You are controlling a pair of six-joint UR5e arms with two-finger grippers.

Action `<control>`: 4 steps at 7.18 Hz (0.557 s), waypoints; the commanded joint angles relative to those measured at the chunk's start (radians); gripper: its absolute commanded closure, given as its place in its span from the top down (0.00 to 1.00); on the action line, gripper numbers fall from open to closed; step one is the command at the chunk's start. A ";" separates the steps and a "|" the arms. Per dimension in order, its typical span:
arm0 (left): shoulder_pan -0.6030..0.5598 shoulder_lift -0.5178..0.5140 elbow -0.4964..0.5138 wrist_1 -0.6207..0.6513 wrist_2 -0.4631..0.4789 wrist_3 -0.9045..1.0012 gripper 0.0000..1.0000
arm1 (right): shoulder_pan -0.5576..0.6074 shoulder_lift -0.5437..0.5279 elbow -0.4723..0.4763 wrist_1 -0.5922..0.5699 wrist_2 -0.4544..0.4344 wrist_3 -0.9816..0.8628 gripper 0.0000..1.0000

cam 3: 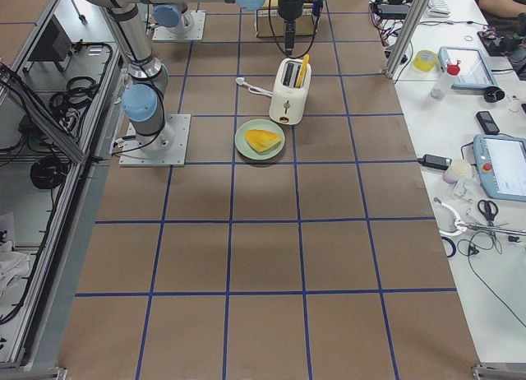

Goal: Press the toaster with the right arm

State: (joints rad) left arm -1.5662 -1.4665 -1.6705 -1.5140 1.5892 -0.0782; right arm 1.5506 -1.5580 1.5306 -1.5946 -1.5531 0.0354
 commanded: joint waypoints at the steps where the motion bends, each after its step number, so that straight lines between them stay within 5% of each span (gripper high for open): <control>1: 0.000 0.000 0.000 0.000 0.000 0.000 1.00 | -0.003 -0.001 -0.001 -0.004 -0.002 -0.003 1.00; 4: 0.000 0.000 0.000 0.000 0.000 0.000 1.00 | -0.058 0.001 -0.003 -0.042 -0.002 -0.140 1.00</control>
State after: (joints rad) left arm -1.5662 -1.4665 -1.6705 -1.5141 1.5892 -0.0782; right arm 1.5303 -1.5572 1.5284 -1.6203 -1.5554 -0.0179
